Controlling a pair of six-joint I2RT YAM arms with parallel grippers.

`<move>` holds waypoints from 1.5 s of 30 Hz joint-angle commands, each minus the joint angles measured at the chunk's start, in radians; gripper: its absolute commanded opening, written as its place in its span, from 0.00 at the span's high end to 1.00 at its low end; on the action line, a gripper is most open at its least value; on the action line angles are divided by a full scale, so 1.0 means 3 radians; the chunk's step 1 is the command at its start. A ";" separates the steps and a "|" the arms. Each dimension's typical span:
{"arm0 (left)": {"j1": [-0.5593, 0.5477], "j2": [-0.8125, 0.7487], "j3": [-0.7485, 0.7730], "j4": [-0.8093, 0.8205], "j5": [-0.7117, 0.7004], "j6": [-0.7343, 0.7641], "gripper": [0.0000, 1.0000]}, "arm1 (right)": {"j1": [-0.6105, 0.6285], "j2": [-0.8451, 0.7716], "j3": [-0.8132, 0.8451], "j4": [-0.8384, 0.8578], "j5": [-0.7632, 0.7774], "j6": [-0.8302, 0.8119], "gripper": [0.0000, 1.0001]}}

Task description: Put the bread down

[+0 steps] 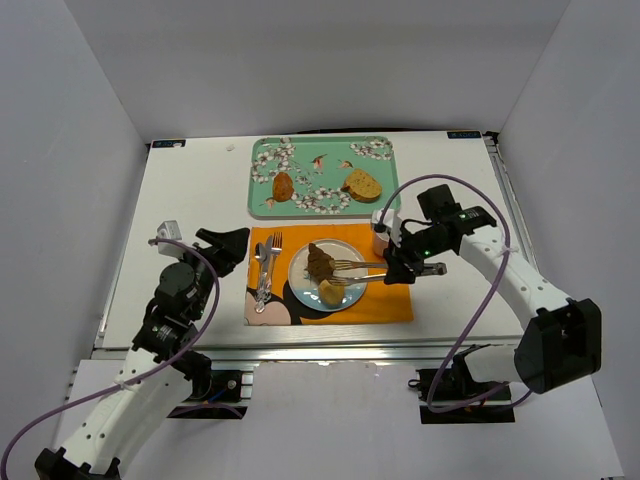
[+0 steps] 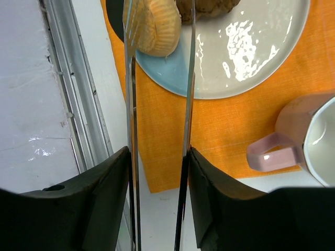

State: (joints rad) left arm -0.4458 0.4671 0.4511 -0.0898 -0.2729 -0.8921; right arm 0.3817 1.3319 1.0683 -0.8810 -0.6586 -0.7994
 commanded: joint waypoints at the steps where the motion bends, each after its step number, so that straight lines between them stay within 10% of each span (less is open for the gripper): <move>1: 0.0018 0.0013 0.0010 -0.0002 0.0000 0.0013 0.18 | 0.0001 -0.0165 0.0039 0.0094 -0.0059 0.0021 0.49; 7: 0.0018 0.0018 0.0010 -0.0002 0.0025 0.0013 0.25 | -0.0142 -0.0543 0.0187 0.1093 0.0144 0.0888 0.74; 8: 0.0018 0.0028 0.0005 0.0023 0.0056 0.0018 0.32 | -0.0193 -0.0629 0.0146 0.1359 0.0287 0.1103 1.00; 11: 0.0018 0.0084 0.0010 0.0069 0.0107 0.0038 0.72 | -0.0535 -0.0753 -0.0139 0.2321 0.0855 0.1774 1.00; 14: 0.0018 0.0191 0.0025 0.0100 0.0204 0.0069 0.89 | -0.1061 -0.0733 -0.0639 0.3230 0.1364 0.2361 1.00; 27: 0.0018 0.0366 0.0071 0.0074 0.0255 0.0131 0.31 | -0.1712 0.0596 -0.1050 0.3831 0.1684 0.2414 0.99; 37: 0.0018 0.0360 0.0010 0.0116 0.0204 0.0074 0.27 | -0.1804 0.0935 -0.0800 0.3372 0.1439 0.2307 0.25; 45: 0.0018 0.0376 0.0041 0.0064 0.0189 0.0095 0.26 | -0.1733 0.0464 -0.0346 0.2703 0.1698 0.2184 0.11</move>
State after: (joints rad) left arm -0.4458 0.5808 0.4511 -0.0677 -0.2035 -0.8696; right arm -0.1585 1.5494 0.8520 0.0074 -0.2081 -0.1211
